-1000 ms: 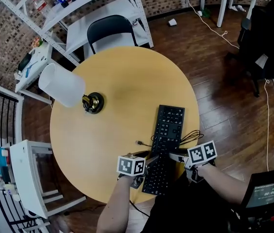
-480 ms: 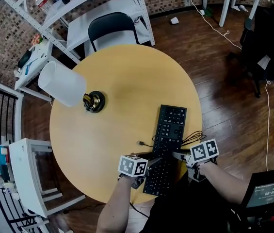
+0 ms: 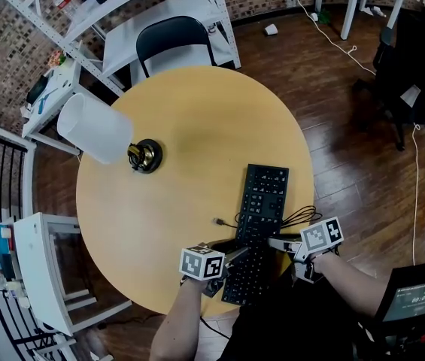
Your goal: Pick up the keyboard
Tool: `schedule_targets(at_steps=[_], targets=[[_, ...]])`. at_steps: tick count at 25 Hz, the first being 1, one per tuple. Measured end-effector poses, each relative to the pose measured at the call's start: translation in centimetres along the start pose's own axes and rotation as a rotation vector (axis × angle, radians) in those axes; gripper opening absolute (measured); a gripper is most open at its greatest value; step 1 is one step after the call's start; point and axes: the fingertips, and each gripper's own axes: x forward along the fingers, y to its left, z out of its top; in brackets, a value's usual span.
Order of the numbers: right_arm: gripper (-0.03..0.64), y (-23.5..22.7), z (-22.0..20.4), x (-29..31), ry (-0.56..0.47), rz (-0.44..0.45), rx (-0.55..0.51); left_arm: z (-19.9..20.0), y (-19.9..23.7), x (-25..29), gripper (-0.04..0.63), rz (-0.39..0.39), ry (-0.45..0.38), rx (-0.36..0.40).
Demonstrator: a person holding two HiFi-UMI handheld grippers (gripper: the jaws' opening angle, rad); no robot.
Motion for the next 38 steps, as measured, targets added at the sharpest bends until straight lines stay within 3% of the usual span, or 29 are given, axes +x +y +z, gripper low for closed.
schedule_targets(at_steps=[8, 15, 20, 24, 30, 38], targets=[[0.095, 0.7, -0.8, 0.3, 0.052, 0.091, -0.006, -1.2, -0.1, -0.4, 0.301, -0.038, -0.014, -0.024], [0.086, 2.8, -0.4, 0.2, 0.027, 0.18, -0.061, -0.8, -0.6, -2.1, 0.301, -0.038, -0.096, -0.035], [0.08, 4.5, 0.2, 0.5, 0.031, 0.225, -0.114, 0.2, -0.5, -3.5, 0.3, -0.017, -0.144, 0.005], [0.075, 6.4, 1.1, 0.0, 0.004, 0.247, -0.158, 1.8, -1.2, -5.0, 0.299, 0.016, -0.194, 0.034], [0.072, 11.9, 3.5, -2.2, -0.052, 0.282, -0.27, 5.2, -3.4, -8.2, 0.299, -0.012, -0.313, 0.05], [0.071, 18.7, 7.3, -5.5, -0.095, 0.302, -0.422, 11.7, -6.9, -13.1, 0.299, 0.035, -0.432, 0.169]])
